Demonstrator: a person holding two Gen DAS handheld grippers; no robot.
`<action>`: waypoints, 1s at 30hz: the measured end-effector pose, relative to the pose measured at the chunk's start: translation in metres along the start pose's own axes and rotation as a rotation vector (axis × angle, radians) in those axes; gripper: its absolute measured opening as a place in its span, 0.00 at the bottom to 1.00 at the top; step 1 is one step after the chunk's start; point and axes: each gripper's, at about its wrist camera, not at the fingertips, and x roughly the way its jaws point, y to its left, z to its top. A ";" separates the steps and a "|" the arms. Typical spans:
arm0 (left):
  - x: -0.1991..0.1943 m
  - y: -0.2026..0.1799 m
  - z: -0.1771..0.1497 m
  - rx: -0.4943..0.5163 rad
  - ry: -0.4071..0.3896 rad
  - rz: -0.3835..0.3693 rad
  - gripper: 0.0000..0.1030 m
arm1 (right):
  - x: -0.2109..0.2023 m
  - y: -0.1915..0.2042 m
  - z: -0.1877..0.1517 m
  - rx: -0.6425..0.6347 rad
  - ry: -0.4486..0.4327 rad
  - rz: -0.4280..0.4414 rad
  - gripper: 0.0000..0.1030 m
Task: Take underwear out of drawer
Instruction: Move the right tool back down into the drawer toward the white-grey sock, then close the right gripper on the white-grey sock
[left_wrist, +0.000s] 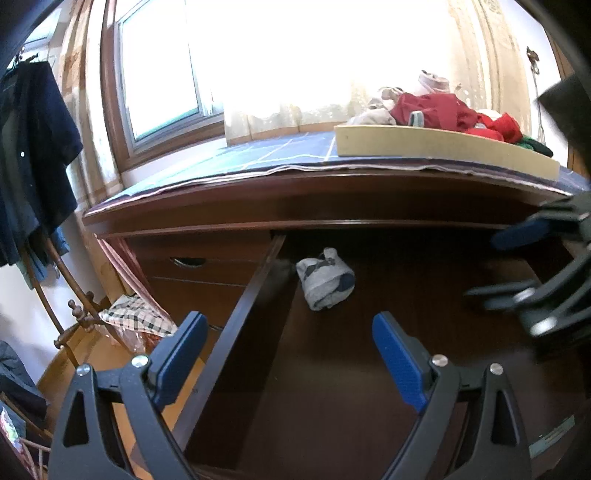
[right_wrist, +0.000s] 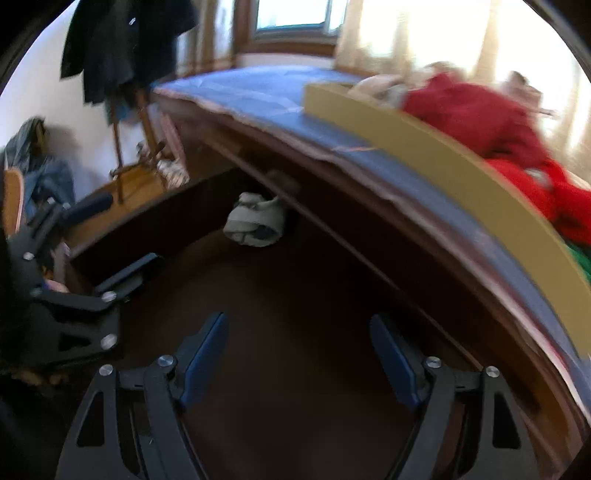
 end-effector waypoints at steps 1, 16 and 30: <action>0.000 0.000 0.000 -0.002 0.002 -0.004 0.90 | 0.007 0.002 0.002 -0.006 0.002 0.012 0.78; -0.007 -0.002 -0.004 0.016 -0.053 -0.008 0.88 | 0.099 0.050 0.038 -0.166 -0.079 0.005 0.77; -0.013 0.019 -0.013 -0.091 -0.156 0.007 0.84 | 0.115 0.046 0.059 -0.030 -0.141 -0.057 0.77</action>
